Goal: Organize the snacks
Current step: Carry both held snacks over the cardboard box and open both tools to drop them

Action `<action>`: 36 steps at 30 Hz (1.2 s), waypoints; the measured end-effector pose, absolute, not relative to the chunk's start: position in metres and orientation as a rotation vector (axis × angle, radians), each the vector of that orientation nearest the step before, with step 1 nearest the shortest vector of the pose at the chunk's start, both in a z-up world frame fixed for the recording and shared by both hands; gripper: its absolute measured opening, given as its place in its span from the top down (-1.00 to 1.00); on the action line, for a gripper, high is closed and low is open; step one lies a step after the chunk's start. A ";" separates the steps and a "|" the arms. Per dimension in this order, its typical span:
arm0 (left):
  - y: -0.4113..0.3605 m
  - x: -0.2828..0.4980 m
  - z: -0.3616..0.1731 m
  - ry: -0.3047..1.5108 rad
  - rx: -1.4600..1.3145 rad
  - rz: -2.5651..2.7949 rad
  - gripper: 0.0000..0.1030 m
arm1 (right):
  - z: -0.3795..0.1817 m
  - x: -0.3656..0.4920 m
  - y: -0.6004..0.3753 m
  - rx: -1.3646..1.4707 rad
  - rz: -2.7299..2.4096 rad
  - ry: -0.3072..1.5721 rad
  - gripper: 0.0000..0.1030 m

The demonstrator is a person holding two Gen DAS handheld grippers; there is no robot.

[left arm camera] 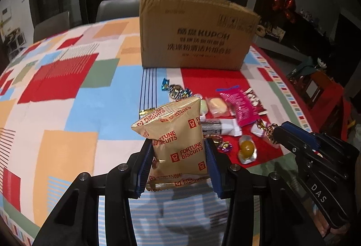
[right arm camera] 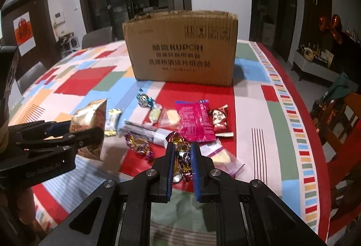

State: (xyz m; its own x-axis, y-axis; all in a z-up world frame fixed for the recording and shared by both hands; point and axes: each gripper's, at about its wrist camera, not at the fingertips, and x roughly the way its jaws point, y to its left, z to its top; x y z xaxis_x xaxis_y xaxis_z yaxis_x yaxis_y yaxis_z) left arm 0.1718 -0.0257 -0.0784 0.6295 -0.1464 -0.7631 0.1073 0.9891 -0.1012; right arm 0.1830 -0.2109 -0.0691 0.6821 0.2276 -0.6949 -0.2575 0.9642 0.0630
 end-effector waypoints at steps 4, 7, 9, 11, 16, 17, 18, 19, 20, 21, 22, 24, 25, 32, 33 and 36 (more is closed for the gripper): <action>-0.027 0.165 -0.064 0.842 -0.024 -0.162 0.13 | -0.053 0.176 -0.209 -0.043 0.276 0.728 0.71; -0.028 0.164 -0.053 0.816 -0.015 -0.177 0.13 | -0.041 0.174 -0.208 -0.041 0.277 0.692 0.71; -0.028 0.166 -0.045 0.797 -0.013 -0.190 0.13 | -0.033 0.174 -0.208 -0.039 0.276 0.668 0.71; -0.029 0.169 -0.037 0.772 0.001 -0.192 0.13 | -0.025 0.176 -0.207 -0.044 0.271 0.642 0.71; -0.029 0.181 -0.017 0.718 0.012 -0.202 0.13 | -0.008 0.184 -0.206 -0.040 0.268 0.594 0.71; -0.029 0.184 -0.013 0.709 0.014 -0.204 0.13 | -0.005 0.186 -0.206 -0.037 0.267 0.585 0.71; -0.029 0.187 -0.009 0.700 0.012 -0.210 0.13 | -0.003 0.189 -0.206 -0.034 0.267 0.580 0.71; -0.029 0.191 -0.005 0.692 0.009 -0.215 0.13 | 0.000 0.192 -0.206 -0.030 0.267 0.571 0.71; -0.028 0.196 -0.001 0.683 0.009 -0.217 0.13 | 0.003 0.195 -0.206 -0.027 0.266 0.559 0.71; -0.028 0.199 0.002 0.673 0.011 -0.217 0.13 | 0.006 0.197 -0.206 -0.028 0.263 0.549 0.71; -0.028 0.203 0.005 0.665 0.015 -0.217 0.13 | 0.010 0.199 -0.206 -0.031 0.259 0.535 0.71; -0.028 0.211 0.011 0.649 0.019 -0.216 0.13 | 0.017 0.205 -0.205 -0.034 0.255 0.509 0.71; -0.028 0.215 0.015 0.642 0.021 -0.217 0.13 | 0.021 0.208 -0.205 -0.039 0.250 0.493 0.71; -0.026 0.248 0.036 0.613 0.027 -0.224 0.13 | 0.046 0.238 -0.202 -0.035 0.246 0.422 0.71; -0.025 0.255 0.040 0.608 0.026 -0.229 0.13 | 0.049 0.243 -0.202 -0.033 0.246 0.416 0.71; -0.024 0.270 0.048 0.598 0.029 -0.237 0.13 | 0.057 0.261 -0.201 -0.026 0.249 0.406 0.71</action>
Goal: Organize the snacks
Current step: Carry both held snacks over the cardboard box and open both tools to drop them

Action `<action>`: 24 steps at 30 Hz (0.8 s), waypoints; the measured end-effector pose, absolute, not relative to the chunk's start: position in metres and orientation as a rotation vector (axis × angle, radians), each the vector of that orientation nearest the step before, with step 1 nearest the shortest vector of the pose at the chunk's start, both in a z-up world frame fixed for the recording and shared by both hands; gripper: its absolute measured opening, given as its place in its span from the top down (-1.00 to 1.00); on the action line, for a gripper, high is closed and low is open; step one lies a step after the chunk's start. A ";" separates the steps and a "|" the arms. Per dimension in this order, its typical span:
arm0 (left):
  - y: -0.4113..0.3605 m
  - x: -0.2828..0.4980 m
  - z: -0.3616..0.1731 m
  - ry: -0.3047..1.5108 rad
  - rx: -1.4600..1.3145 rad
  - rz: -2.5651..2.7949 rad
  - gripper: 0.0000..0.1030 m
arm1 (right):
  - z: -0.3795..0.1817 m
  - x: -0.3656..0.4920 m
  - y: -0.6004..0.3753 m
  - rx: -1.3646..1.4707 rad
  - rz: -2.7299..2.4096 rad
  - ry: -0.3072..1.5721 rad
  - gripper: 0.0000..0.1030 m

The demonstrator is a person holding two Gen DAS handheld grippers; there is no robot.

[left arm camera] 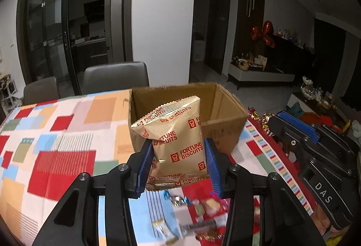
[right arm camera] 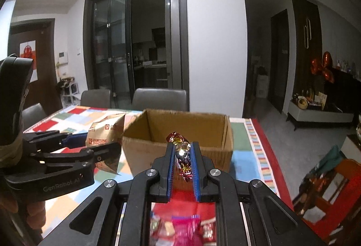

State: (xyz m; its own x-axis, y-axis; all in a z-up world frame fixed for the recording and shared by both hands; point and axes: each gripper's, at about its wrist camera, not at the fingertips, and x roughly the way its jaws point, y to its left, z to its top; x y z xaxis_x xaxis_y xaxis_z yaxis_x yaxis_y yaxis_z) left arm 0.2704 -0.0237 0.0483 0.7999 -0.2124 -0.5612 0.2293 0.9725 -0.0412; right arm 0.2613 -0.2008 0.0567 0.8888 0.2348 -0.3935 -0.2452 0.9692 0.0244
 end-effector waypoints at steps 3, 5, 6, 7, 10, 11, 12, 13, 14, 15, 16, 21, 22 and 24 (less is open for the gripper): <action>-0.021 0.286 0.056 0.592 0.038 -0.236 0.13 | 0.062 0.279 -0.200 -0.027 0.252 0.399 0.71; -0.020 0.298 0.061 0.591 0.049 -0.236 0.13 | 0.063 0.290 -0.200 -0.029 0.253 0.401 0.71; -0.019 0.305 0.063 0.592 0.055 -0.237 0.13 | 0.064 0.295 -0.200 -0.028 0.255 0.401 0.71; -0.019 0.310 0.065 0.594 0.060 -0.239 0.13 | 0.065 0.302 -0.199 -0.030 0.258 0.404 0.71; -0.020 0.330 0.069 0.607 0.086 -0.238 0.13 | 0.067 0.322 -0.197 -0.033 0.254 0.414 0.71; -0.021 0.336 0.069 0.613 0.092 -0.237 0.13 | 0.067 0.329 -0.197 -0.030 0.250 0.421 0.71; -0.022 0.344 0.069 0.624 0.100 -0.242 0.13 | 0.066 0.334 -0.197 -0.026 0.252 0.425 0.71; -0.024 0.350 0.069 0.634 0.103 -0.247 0.13 | 0.065 0.341 -0.197 -0.026 0.254 0.435 0.71; -0.025 0.356 0.068 0.644 0.104 -0.250 0.13 | 0.065 0.345 -0.196 -0.024 0.251 0.441 0.71; -0.026 0.363 0.067 0.657 0.104 -0.253 0.13 | 0.063 0.352 -0.197 -0.020 0.253 0.451 0.71; -0.027 0.369 0.066 0.668 0.103 -0.261 0.13 | 0.061 0.356 -0.197 -0.020 0.254 0.460 0.71; -0.037 0.396 0.057 0.719 0.121 -0.271 0.12 | 0.054 0.379 -0.199 -0.022 0.242 0.495 0.71; -0.038 0.401 0.053 0.735 0.117 -0.269 0.12 | 0.053 0.383 -0.198 -0.024 0.241 0.502 0.71; -0.039 0.411 0.049 0.755 0.111 -0.265 0.11 | 0.051 0.390 -0.196 -0.029 0.232 0.512 0.71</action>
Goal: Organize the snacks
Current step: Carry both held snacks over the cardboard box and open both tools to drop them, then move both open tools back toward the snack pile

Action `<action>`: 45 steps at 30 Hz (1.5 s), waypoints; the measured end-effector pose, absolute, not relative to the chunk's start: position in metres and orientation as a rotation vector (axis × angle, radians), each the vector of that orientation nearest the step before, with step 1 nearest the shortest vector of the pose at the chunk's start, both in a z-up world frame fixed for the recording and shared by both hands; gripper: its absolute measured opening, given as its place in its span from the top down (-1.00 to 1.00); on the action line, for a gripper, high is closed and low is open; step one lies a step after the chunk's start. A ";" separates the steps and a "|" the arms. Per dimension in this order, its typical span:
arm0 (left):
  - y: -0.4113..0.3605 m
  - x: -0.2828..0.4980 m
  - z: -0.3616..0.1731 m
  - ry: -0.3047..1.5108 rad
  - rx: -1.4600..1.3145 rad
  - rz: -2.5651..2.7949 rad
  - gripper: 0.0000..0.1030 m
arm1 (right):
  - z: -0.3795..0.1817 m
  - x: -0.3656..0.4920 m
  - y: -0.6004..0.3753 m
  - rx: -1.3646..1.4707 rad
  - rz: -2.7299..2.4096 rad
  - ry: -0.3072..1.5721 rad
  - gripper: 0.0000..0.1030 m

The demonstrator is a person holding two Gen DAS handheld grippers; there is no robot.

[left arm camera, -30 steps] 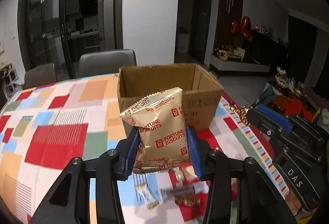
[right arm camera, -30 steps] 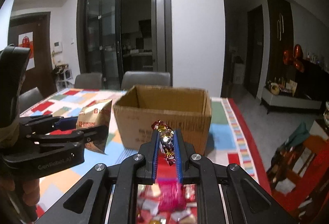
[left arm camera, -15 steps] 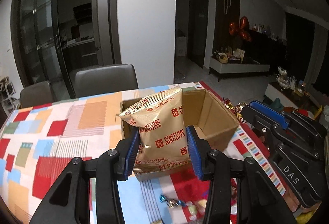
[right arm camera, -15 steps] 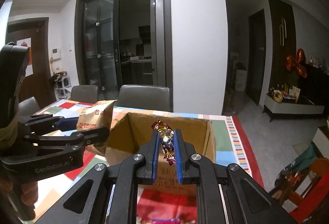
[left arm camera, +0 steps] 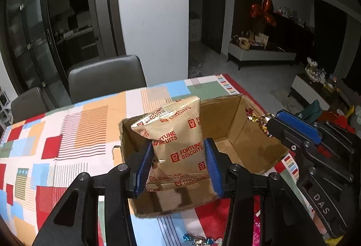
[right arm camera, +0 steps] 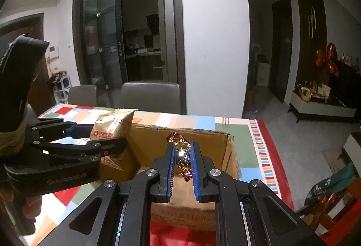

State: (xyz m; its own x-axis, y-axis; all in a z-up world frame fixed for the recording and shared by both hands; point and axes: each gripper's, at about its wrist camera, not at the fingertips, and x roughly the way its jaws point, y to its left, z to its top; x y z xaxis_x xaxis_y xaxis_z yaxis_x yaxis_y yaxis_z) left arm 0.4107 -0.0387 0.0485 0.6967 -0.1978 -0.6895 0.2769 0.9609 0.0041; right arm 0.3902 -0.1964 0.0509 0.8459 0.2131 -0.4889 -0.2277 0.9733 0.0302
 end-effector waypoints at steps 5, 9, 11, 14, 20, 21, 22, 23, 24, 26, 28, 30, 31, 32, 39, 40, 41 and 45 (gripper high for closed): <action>-0.036 0.419 0.045 0.753 0.112 -0.227 -0.34 | 0.045 0.401 -0.196 -0.040 0.193 0.537 0.36; -0.028 0.406 0.048 0.731 0.103 -0.204 -0.49 | 0.047 0.396 -0.203 -0.035 0.167 0.532 0.20; -0.026 0.393 0.052 0.705 0.113 -0.195 -0.59 | 0.049 0.389 -0.206 -0.027 0.169 0.532 0.20; -0.022 0.372 0.057 0.668 0.117 -0.188 -0.75 | 0.053 0.376 -0.206 -0.027 0.177 0.526 0.04; -0.015 0.335 0.071 0.605 0.116 -0.188 -0.79 | 0.062 0.341 -0.207 -0.022 0.198 0.503 0.02; -0.014 0.326 0.073 0.593 0.110 -0.189 -0.80 | 0.063 0.333 -0.208 -0.020 0.198 0.499 0.02; -0.013 0.319 0.074 0.586 0.109 -0.189 -0.79 | 0.065 0.327 -0.208 -0.017 0.197 0.494 0.02; -0.013 0.314 0.076 0.581 0.107 -0.192 -0.79 | 0.066 0.321 -0.209 -0.013 0.200 0.492 -0.02; -0.012 0.306 0.077 0.573 0.102 -0.196 -0.79 | 0.067 0.315 -0.210 -0.006 0.202 0.489 -0.05; -0.011 0.294 0.077 0.568 0.102 -0.204 -0.79 | 0.069 0.301 -0.212 0.006 0.201 0.480 -0.07; -0.012 0.280 0.077 0.560 0.107 -0.216 -0.79 | 0.069 0.291 -0.213 0.019 0.209 0.477 -0.07; -0.012 0.268 0.075 0.556 0.108 -0.220 -0.79 | 0.069 0.279 -0.215 0.028 0.213 0.477 -0.07; -0.012 0.261 0.074 0.555 0.110 -0.220 -0.79 | 0.068 0.274 -0.215 0.032 0.213 0.476 -0.07; -0.012 0.256 0.072 0.553 0.111 -0.221 -0.79 | 0.068 0.268 -0.216 0.034 0.212 0.474 -0.07; -0.014 0.215 0.056 0.560 0.118 -0.208 -0.80 | 0.059 0.231 -0.223 0.008 0.204 0.474 -0.07; -0.015 0.210 0.054 0.563 0.120 -0.209 -0.79 | 0.059 0.228 -0.224 0.007 0.203 0.476 -0.07; -0.015 0.205 0.050 0.564 0.121 -0.212 -0.80 | 0.058 0.225 -0.226 0.005 0.204 0.480 -0.07; -0.021 0.186 0.039 0.564 0.130 -0.204 -0.80 | 0.047 0.209 -0.233 -0.008 0.197 0.499 -0.07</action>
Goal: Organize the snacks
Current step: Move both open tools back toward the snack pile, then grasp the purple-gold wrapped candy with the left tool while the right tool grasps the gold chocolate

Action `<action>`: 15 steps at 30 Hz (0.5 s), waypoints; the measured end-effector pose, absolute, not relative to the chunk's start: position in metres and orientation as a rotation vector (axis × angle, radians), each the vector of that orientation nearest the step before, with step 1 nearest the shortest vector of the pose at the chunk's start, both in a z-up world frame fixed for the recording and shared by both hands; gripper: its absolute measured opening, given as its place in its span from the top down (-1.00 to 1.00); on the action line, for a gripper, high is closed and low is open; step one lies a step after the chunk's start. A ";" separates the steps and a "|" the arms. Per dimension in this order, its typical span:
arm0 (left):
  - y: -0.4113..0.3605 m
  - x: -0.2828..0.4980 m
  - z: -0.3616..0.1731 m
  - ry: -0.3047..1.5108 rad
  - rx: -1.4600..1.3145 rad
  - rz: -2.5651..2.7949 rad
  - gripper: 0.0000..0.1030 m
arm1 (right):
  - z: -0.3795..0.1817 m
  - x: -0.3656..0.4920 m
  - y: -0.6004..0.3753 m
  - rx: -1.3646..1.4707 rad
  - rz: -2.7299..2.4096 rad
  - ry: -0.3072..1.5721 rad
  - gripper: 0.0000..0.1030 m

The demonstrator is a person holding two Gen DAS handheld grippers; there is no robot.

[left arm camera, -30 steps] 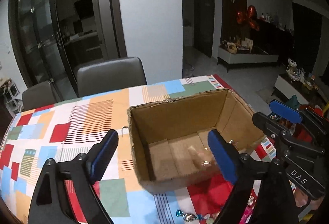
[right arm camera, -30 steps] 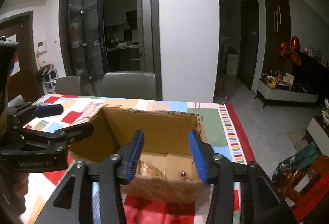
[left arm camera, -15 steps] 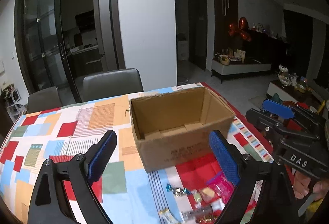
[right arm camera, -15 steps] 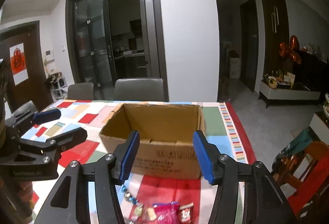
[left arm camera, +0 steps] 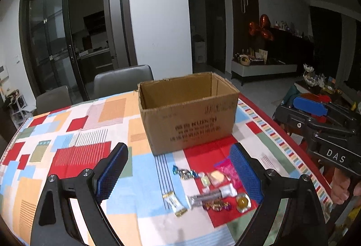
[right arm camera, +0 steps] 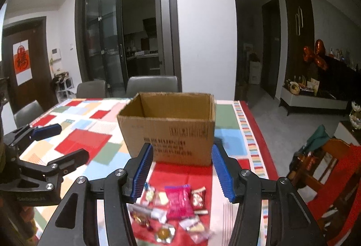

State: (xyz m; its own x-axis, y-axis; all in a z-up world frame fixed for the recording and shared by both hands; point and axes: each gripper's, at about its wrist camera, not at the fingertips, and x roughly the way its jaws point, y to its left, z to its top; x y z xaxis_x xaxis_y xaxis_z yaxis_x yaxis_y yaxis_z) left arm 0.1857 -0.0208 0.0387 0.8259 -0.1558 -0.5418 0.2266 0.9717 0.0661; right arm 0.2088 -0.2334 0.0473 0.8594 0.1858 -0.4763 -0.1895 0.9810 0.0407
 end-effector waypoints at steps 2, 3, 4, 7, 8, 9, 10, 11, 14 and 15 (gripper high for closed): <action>-0.023 0.177 0.032 0.567 0.127 -0.214 -0.79 | 0.041 0.201 -0.236 -0.021 0.189 0.507 -0.07; -0.026 0.173 0.029 0.569 0.128 -0.214 -0.79 | 0.038 0.198 -0.238 -0.025 0.187 0.510 -0.07; -0.028 0.170 0.025 0.571 0.128 -0.215 -0.79 | 0.035 0.194 -0.239 -0.029 0.186 0.515 -0.07; -0.031 0.161 0.013 0.590 0.122 -0.241 -0.79 | 0.024 0.184 -0.243 -0.037 0.186 0.534 -0.07; -0.032 0.158 0.007 0.601 0.122 -0.254 -0.79 | 0.021 0.182 -0.243 -0.039 0.188 0.541 -0.07; -0.034 0.157 0.002 0.610 0.124 -0.265 -0.78 | 0.018 0.180 -0.242 -0.043 0.191 0.549 -0.07; -0.035 0.156 -0.002 0.618 0.125 -0.277 -0.78 | 0.014 0.176 -0.240 -0.046 0.197 0.558 -0.07; -0.036 0.154 -0.006 0.623 0.126 -0.289 -0.77 | 0.011 0.175 -0.239 -0.046 0.201 0.563 -0.07; -0.040 0.150 -0.017 0.630 0.151 -0.332 -0.66 | 0.001 0.169 -0.237 -0.035 0.229 0.596 -0.07; -0.041 0.149 -0.020 0.628 0.165 -0.340 -0.64 | -0.003 0.167 -0.235 -0.032 0.238 0.608 -0.07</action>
State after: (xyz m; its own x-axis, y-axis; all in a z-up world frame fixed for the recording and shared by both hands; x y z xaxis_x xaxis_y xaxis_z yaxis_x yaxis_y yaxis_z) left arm 0.1490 -0.0414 -0.0197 0.7559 -0.2611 -0.6004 0.3604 0.9315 0.0486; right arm 0.1671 -0.2354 -0.0034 0.7940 0.2124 -0.5696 -0.2310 0.9721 0.0405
